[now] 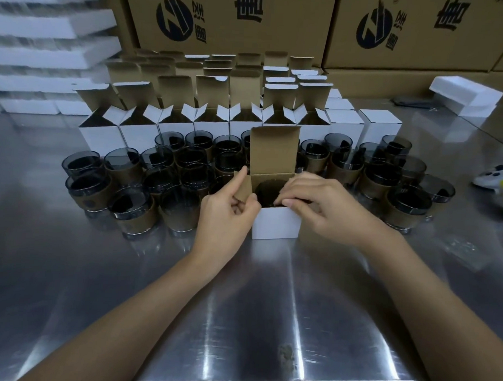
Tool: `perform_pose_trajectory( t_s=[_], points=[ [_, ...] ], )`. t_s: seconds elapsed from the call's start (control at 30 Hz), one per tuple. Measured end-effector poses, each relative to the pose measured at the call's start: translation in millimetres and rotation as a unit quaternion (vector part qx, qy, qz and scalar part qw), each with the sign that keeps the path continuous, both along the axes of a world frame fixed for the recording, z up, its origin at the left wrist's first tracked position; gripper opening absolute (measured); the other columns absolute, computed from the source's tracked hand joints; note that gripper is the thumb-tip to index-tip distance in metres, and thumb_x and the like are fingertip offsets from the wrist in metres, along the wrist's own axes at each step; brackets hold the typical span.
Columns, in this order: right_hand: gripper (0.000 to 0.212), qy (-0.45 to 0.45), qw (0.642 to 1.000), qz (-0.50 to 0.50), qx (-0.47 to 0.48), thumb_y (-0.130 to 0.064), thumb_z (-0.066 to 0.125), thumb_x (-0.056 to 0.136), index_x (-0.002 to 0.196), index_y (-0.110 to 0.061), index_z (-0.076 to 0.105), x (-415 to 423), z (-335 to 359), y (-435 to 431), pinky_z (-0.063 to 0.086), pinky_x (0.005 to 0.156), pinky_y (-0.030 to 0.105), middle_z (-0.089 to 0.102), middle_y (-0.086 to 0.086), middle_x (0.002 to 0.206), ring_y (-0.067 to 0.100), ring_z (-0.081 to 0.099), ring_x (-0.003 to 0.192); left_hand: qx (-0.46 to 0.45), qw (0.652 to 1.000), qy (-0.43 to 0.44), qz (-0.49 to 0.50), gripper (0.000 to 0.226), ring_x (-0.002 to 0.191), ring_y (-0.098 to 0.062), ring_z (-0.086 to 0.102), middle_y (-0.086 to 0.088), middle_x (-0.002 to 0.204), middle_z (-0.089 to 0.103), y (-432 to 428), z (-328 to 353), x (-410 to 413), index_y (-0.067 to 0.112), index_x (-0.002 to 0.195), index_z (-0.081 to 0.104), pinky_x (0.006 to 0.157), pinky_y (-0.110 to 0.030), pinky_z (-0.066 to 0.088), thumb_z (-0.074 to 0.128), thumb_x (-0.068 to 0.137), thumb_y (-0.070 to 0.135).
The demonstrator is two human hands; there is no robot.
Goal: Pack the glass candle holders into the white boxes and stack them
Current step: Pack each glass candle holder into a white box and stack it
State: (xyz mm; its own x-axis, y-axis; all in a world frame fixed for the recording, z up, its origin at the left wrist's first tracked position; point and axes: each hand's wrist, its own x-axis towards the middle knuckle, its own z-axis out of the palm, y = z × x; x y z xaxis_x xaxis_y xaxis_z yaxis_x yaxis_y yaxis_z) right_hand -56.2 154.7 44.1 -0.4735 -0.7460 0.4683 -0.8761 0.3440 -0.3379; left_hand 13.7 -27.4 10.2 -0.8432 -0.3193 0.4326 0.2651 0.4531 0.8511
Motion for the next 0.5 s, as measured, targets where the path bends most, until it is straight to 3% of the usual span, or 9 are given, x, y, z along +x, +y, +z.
perform_pose_trajectory(
  t_s=[0.1,0.17,0.23,0.3,0.4,0.5],
  points=[
    [0.033,0.008,0.998,-0.016,0.063,-0.028,0.045,0.099,0.107,-0.014,0.073,0.9,-2.8,-0.4,0.035,0.112,0.035,0.072,-0.004,0.102,0.009,0.061,0.099,0.004,1.000,-0.007,-0.001,0.053,0.053,-0.001,0.045,-0.009,0.063,0.060,-1.4,-1.2,-0.4,0.020,0.141,0.047,0.060,-0.014,0.042,0.062,0.091,0.010],
    [0.037,0.028,0.994,-0.029,0.099,-0.036,0.043,0.097,0.106,-0.016,0.074,2.9,-4.9,-3.7,0.035,0.112,0.038,0.073,-0.004,0.100,0.013,0.061,0.097,0.004,1.000,-0.012,-0.004,0.053,0.053,0.000,0.045,-0.010,0.066,0.062,-2.4,-2.1,-1.0,0.021,0.141,0.047,0.060,-0.012,0.042,0.061,0.091,0.011],
    [0.040,0.020,0.994,-0.028,0.101,-0.039,0.042,0.099,0.108,-0.016,0.073,4.1,-4.4,-5.3,0.038,0.109,0.041,0.072,-0.003,0.100,0.014,0.061,0.097,0.000,1.000,-0.011,-0.010,0.053,0.051,0.000,0.046,0.000,0.061,0.060,-2.2,-2.8,-1.4,0.022,0.142,0.047,0.057,-0.009,0.041,0.061,0.091,0.012],
    [0.040,-0.014,1.000,-0.020,0.018,-0.035,0.040,0.101,0.114,-0.014,0.071,4.7,-2.6,-3.4,0.041,0.104,0.038,0.071,-0.003,0.105,0.014,0.061,0.103,-0.003,1.000,-0.001,-0.020,0.055,0.050,-0.003,0.047,0.007,0.056,0.057,-1.8,-2.3,-1.3,0.025,0.144,0.045,0.054,-0.013,0.041,0.060,0.092,0.014],
    [0.032,-0.075,0.973,-0.098,-0.193,-0.022,0.040,0.102,0.120,-0.016,0.066,1.4,0.9,4.6,0.044,0.100,0.031,0.065,-0.007,0.117,0.009,0.057,0.114,0.030,0.999,0.007,-0.044,0.053,0.055,-0.026,0.053,-0.010,0.070,0.061,-3.5,0.1,0.6,0.029,0.148,0.035,0.053,-0.035,0.047,0.050,0.097,0.025],
    [0.036,-0.215,0.896,-0.199,-0.334,-0.002,0.041,0.097,0.123,-0.016,0.062,-8.4,1.3,8.8,0.050,0.090,0.023,0.064,0.000,0.119,0.007,0.060,0.104,0.056,0.997,0.044,-0.038,0.053,0.044,-0.010,0.050,0.000,0.064,0.054,-6.0,1.5,2.6,0.024,0.149,0.030,0.051,-0.017,0.044,0.038,0.097,0.029]
  ],
)
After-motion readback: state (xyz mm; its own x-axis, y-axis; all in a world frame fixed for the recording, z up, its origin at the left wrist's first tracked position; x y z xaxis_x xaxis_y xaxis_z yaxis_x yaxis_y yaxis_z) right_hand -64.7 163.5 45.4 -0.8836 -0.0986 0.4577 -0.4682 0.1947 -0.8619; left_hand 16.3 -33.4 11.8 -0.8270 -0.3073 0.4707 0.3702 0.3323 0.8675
